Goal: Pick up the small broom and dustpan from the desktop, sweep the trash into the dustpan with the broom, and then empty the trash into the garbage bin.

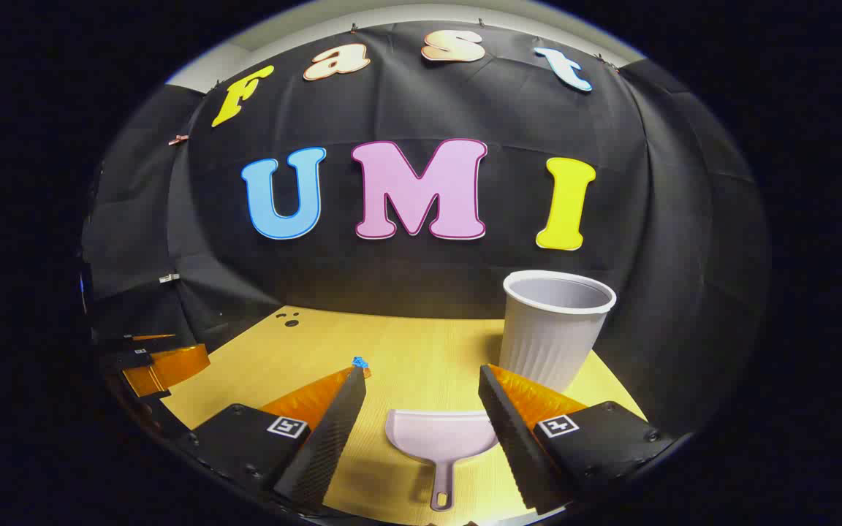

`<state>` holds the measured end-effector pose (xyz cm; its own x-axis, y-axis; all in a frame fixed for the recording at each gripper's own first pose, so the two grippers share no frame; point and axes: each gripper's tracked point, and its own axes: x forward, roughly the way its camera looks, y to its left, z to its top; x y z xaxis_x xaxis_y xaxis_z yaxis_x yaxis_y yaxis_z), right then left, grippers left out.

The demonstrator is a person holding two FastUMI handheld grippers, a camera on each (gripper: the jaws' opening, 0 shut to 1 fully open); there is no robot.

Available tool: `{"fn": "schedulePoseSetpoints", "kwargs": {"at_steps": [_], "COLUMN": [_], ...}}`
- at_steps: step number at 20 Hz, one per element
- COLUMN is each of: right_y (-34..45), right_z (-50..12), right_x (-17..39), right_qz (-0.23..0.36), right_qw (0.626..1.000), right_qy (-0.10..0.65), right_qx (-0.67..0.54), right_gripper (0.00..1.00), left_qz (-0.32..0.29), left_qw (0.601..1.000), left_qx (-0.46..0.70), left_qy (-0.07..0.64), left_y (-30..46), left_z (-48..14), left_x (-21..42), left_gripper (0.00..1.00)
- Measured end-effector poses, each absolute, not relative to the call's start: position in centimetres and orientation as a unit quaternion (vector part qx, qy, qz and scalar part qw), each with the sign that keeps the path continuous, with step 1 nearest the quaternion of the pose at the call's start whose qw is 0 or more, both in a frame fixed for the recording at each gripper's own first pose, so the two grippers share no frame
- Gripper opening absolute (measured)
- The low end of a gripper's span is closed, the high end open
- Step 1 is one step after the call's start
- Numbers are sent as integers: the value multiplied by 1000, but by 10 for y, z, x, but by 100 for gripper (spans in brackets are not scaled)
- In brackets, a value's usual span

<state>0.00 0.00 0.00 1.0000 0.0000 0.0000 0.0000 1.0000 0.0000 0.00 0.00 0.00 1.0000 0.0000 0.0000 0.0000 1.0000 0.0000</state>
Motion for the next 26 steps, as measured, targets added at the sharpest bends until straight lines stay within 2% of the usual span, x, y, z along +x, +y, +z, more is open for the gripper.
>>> {"fn": "schedulePoseSetpoints", "kwargs": {"at_steps": [4,16,23,26], "right_y": [-2,-15,-37,-33], "right_z": [-10,-69,-126,-158], "right_x": [9,27,32,31], "right_qz": [-3,-7,-41,-42], "right_qw": [1000,992,973,957], "right_qy": [26,126,225,282], "right_qx": [3,-1,10,58], "right_gripper": [98,98,98,98], "left_qz": [-31,-4,15,25], "left_qw": [999,999,998,997], "left_qx": [1,12,-7,-7], "left_qy": [28,40,65,74], "left_y": [-10,21,33,40], "left_z": [-11,-18,-35,-43], "left_x": [13,36,48,51], "left_gripper": [96,96,96,96]}}
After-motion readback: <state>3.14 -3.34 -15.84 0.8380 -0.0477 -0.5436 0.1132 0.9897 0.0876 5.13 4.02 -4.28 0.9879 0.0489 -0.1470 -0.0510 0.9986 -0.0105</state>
